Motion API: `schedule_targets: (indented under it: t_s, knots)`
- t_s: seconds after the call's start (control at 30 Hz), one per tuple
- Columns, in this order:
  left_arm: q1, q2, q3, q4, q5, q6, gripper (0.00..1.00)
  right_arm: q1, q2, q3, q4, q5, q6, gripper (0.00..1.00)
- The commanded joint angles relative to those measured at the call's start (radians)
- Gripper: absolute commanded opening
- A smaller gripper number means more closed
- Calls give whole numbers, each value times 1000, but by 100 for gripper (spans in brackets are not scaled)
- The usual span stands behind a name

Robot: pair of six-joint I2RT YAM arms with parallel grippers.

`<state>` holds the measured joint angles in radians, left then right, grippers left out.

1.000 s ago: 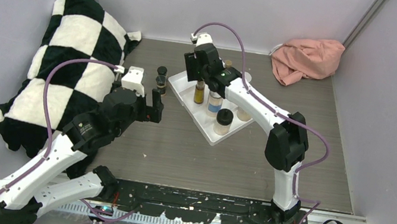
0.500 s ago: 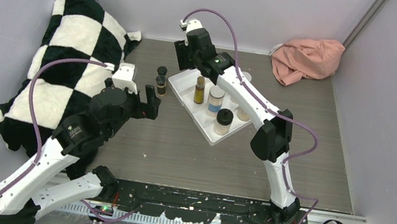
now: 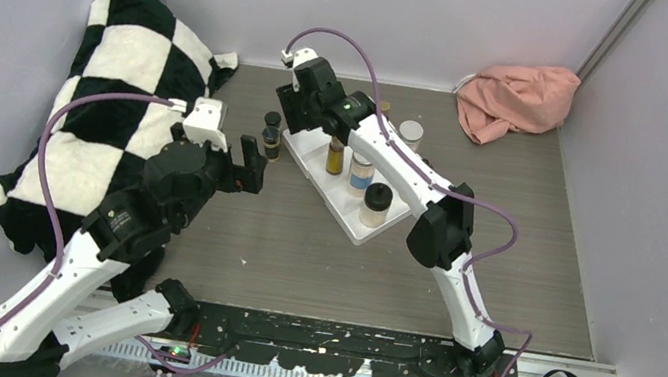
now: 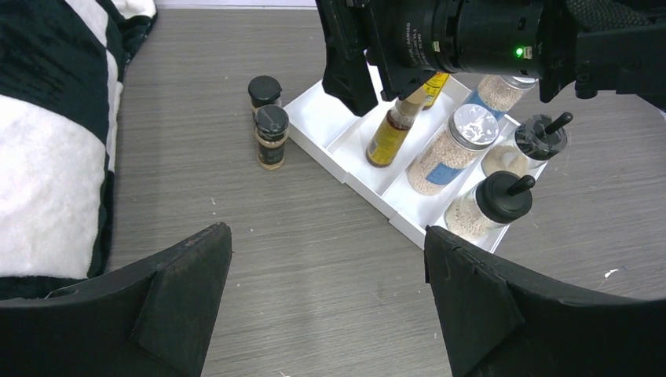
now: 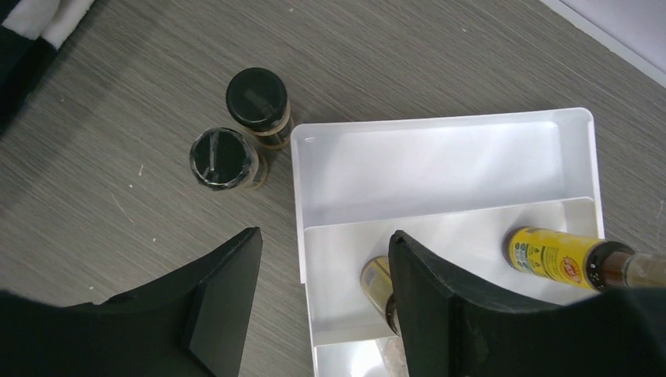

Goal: Organize the condiment bottles
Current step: Pick up the bottle from the center of the board.

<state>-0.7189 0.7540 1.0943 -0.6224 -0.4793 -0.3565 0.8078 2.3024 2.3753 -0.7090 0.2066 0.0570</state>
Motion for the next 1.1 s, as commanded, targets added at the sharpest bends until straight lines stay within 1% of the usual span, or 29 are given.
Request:
schedule_targets:
  t_s: [0.0, 0.33, 0.47, 0.7, 0.77, 0.87, 1.0, 1.07]
  knots:
    - [-2, -3, 42, 57, -31, 37, 93, 15, 12, 63, 2, -31, -17, 66]
    - [-2, -3, 33, 78, -44, 72, 94, 27, 68, 112, -17, -63, -24, 70]
    - [-2, -1, 35, 83, -42, 70, 94, 31, 98, 147, -29, -98, -20, 71]
    - [-1, 10, 30, 90, -49, 65, 94, 47, 114, 141, -15, -131, -38, 72]
    - [-2, 14, 29, 92, -51, 56, 94, 48, 107, 141, -3, -109, -48, 73]
    - [-2, 29, 42, 93, -58, 43, 94, 36, 84, 142, 22, -35, -51, 74]
    - [-2, 65, 73, 85, -87, 28, 95, -31, 26, 131, 62, -3, -9, 74]
    - [-2, 91, 98, 76, -96, 16, 95, -71, -19, 96, 97, 17, 22, 73]
